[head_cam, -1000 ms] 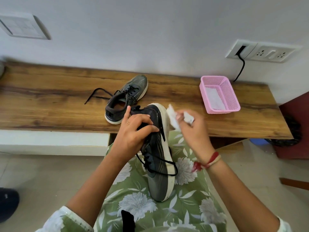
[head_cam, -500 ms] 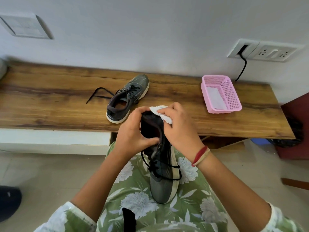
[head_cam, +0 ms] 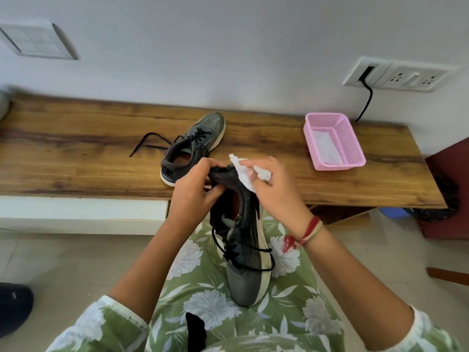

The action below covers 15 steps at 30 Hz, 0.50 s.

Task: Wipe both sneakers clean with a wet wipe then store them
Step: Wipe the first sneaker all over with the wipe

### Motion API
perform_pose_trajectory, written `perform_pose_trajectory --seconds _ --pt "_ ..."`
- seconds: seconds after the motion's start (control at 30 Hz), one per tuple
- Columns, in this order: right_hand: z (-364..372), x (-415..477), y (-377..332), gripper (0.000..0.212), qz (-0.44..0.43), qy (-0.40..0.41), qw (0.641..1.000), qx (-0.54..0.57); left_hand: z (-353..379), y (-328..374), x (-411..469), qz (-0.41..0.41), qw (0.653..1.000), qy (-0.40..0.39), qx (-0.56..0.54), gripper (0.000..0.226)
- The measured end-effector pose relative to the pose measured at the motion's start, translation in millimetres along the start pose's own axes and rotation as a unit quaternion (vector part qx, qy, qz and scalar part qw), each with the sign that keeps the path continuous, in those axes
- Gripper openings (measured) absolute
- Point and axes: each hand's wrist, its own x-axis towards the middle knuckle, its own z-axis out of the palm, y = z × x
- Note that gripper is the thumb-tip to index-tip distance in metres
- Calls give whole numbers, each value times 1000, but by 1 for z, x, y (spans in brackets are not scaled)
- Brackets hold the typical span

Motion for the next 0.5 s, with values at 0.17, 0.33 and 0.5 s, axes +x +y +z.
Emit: perform_pose_trajectory --seconds 0.17,0.33,0.5 --pt "12 -15 -2 22 -37 29 997 -64 -3 0 3 14 1000 5 5 27" --pt "17 -37 -1 35 -97 32 984 -146 0 -4 2 0 1000 19 11 19" --pt "3 -23 3 17 -80 100 991 -32 -4 -5 1 -9 999 33 -12 23"
